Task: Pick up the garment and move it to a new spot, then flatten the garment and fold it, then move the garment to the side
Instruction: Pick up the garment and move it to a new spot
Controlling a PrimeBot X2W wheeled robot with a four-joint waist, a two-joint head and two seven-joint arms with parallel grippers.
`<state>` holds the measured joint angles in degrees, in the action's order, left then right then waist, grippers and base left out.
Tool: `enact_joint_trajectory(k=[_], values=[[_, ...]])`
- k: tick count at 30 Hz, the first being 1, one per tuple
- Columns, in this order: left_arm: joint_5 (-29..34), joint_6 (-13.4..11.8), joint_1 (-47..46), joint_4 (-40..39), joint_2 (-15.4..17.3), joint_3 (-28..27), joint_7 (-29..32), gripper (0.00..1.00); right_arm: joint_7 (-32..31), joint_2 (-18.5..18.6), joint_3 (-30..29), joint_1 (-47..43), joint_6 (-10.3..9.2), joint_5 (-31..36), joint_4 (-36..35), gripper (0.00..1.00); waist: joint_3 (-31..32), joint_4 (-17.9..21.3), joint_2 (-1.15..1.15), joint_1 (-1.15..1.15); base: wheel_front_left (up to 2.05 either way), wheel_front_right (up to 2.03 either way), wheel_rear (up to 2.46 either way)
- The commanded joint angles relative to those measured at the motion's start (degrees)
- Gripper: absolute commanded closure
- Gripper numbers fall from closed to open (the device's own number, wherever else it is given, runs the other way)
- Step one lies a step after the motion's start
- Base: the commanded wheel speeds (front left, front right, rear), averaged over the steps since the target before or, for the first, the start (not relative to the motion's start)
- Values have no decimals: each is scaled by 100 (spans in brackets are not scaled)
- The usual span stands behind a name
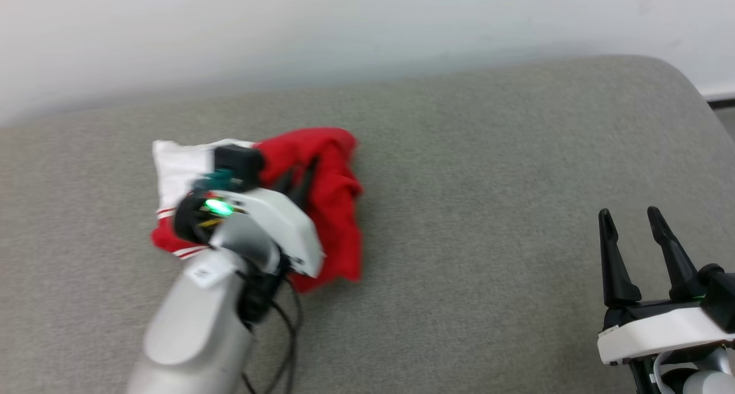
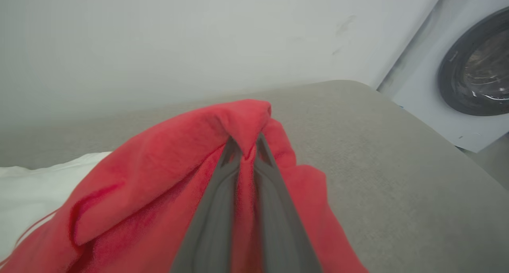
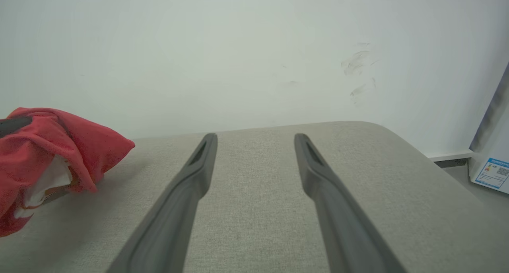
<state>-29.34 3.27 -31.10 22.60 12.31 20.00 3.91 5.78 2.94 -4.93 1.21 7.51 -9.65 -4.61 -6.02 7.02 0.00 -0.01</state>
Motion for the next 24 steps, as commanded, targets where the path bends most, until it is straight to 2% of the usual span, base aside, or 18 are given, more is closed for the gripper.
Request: enact_joint_trajectory(k=[1, 8, 14, 19, 20, 21, 22, 24], values=[[65, 64, 95, -121, -121, 195, 93, 100, 33, -10, -4, 15, -4, -50, -15, 0, -187, 252, 0, 1, 0, 0, 0], [236, 290, 372, -432, -641, 1375, 518, 100, 130, -11, 20, 139, -4, -148, 66, 0, -565, 447, 0, 1, 0, 0, 0], [257, 388, 664, -391, -734, 2262, 793, 100, 213, -11, 90, 261, -4, -203, 153, 0, -797, 410, 0, 1, 0, 0, 0], [242, 418, 740, -321, -693, 2608, 700, 100, 249, -10, 101, 342, -4, -187, 225, 0, -851, 274, 0, 1, 0, 0, 0], [238, 415, 718, -346, -698, 2634, 640, 58, 251, -11, 97, 337, -4, -161, 234, 0, -836, 237, 0, 1, 0, 0, 0], [262, 416, 688, -360, -696, 2667, 583, 7, 247, -11, 92, 322, -4, -149, 250, 0, -804, 198, 0, 1, 0, 0, 0], [279, 416, 651, -385, -695, 2682, 489, 0, 237, -10, 79, 300, -4, -126, 260, 0, -762, 155, 0, 1, 0, 0, 0], [305, 414, 606, -446, -696, 2664, 271, 0, 205, -10, 73, 264, -4, -93, 278, 0, -651, 77, 0, 1, 0, 0, 0]])
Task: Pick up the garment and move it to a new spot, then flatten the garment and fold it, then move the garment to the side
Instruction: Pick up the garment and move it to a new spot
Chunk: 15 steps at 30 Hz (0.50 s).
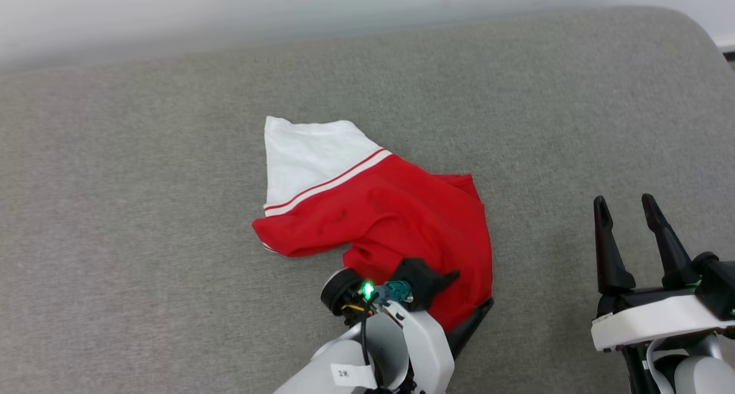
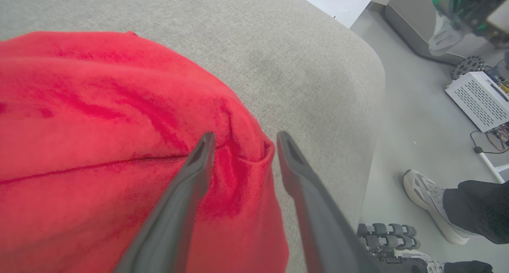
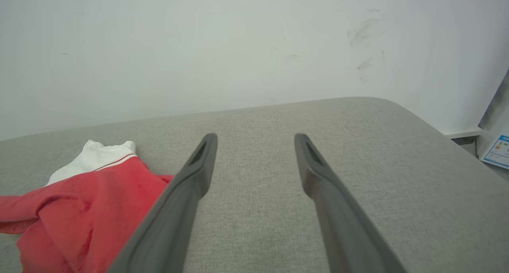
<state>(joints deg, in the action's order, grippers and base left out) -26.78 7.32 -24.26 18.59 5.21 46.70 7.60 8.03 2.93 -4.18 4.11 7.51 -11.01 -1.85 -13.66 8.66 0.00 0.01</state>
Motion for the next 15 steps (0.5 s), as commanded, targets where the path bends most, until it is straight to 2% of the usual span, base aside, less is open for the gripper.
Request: enact_joint_trajectory(k=[1, 7, 15], values=[[52, 6, -80, -96, 9, -27, -244, 0, -30, -9, -8, -54, -4, 66, 8, 0, 187, -127, 0, -1, 0, 0, 0], [179, -232, 32, -356, 67, -273, -1081, 0, -173, -10, -28, -240, -4, 160, -31, 0, 636, -343, 0, -1, 0, 0, 0], [93, -865, 341, -489, 251, -982, -1952, 0, -394, -10, -72, -586, -4, 193, -184, 0, 1078, -628, 0, -1, 0, 0, 0]])
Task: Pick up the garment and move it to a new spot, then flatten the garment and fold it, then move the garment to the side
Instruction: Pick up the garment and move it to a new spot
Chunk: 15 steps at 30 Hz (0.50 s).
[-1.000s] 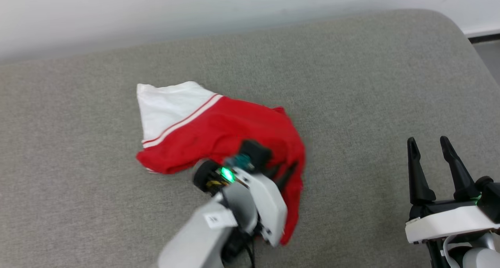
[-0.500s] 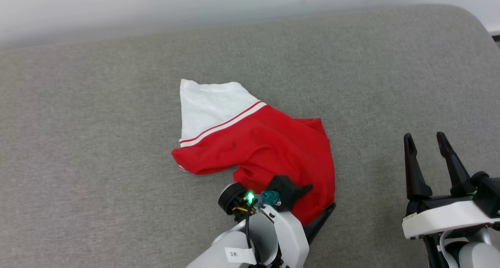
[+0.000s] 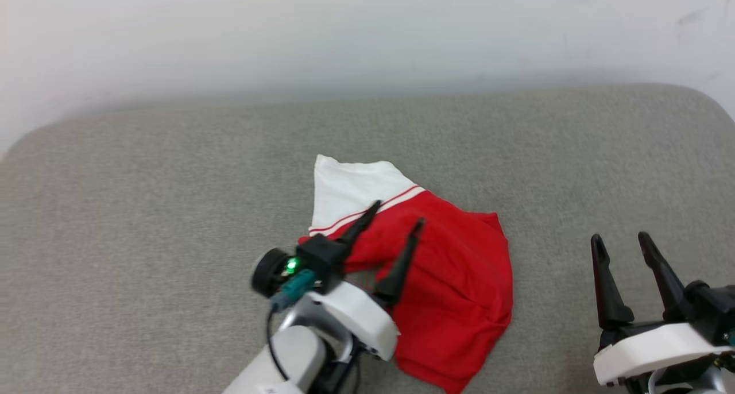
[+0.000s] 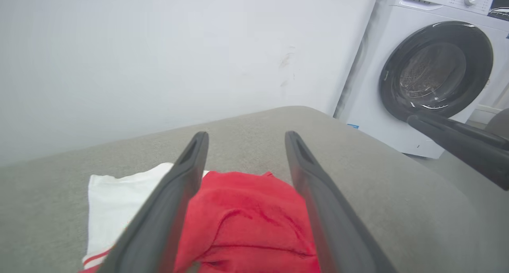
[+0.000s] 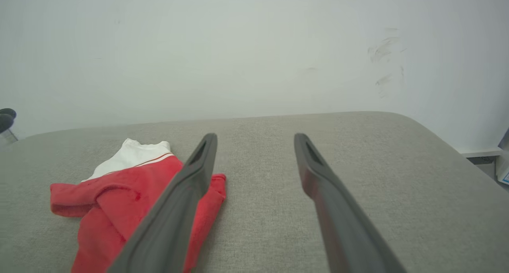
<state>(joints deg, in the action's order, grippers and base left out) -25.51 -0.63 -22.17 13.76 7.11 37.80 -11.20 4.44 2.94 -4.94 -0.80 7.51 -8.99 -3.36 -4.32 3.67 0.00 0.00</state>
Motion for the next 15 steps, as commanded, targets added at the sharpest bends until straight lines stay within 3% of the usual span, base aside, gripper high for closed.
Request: enact_joint_trajectory(k=[1, 10, 15], values=[[-32, -151, 164, -8, 103, -202, -139, 0, -47, -10, 3, -127, -4, 5, -60, 0, 179, -162, 0, 0, 0, 0, 0], [-111, -742, 781, -128, 615, -1134, -373, 0, -213, -10, 30, -393, -4, 70, -261, 0, 500, -395, 0, 0, 0, 0, 0], [-125, -911, 1160, -350, 894, -1559, -401, 0, -282, -9, -22, -458, -4, 66, -376, 0, 596, -474, 0, 0, 0, 0, 0]])
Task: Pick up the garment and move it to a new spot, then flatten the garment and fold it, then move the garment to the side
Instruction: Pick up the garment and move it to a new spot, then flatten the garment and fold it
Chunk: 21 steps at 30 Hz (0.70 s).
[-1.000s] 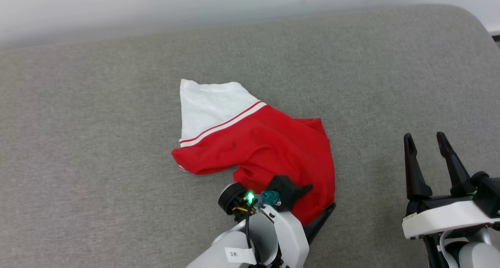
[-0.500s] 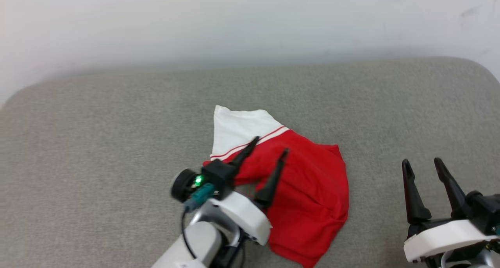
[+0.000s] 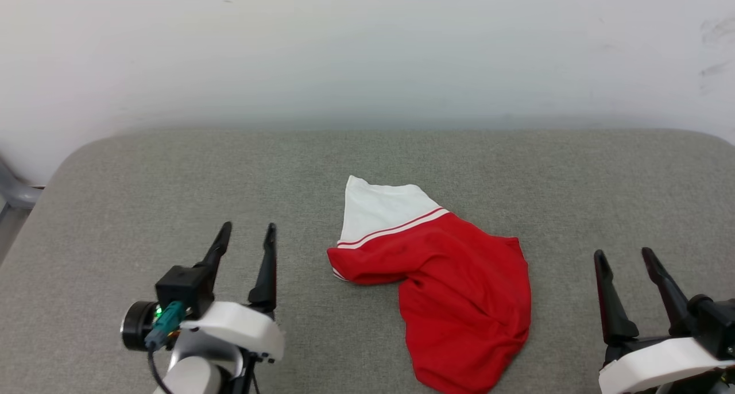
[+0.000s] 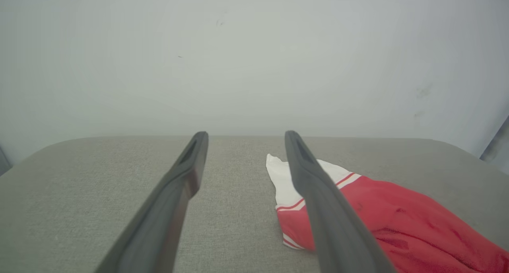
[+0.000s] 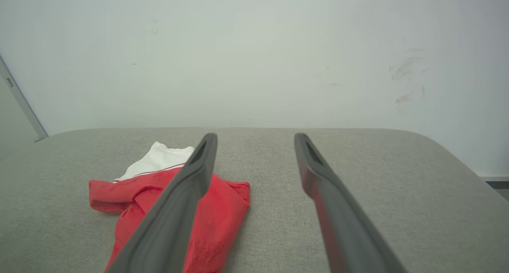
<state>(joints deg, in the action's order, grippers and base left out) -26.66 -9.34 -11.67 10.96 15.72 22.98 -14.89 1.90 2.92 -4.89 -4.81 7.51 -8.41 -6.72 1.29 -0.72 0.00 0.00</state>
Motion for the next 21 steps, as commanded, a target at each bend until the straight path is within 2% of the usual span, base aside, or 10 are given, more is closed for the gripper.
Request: enact_joint_trajectory(k=[1, 8, 18, 21], values=[[-11, -41, 184, -119, 100, -146, -34, 0, -38, -8, -34, -77, -4, -1, -64, 0, 49, -45, 0, 0, 0, 0, 0], [-78, 28, 591, -372, 335, -403, -41, 0, -96, -8, -48, -199, -4, -4, -179, 0, 129, -97, 0, 0, 0, 0, 0], [-94, 35, 741, -412, 348, -373, -36, 0, -136, -8, -122, -230, -4, -49, -230, 0, 151, -121, 0, 0, 0, 0, 0], [-104, 66, 664, -378, 357, -356, -22, 0, -376, -8, -101, -291, -4, -50, -105, 0, 133, -153, 0, 0, 0, 0, 0]])
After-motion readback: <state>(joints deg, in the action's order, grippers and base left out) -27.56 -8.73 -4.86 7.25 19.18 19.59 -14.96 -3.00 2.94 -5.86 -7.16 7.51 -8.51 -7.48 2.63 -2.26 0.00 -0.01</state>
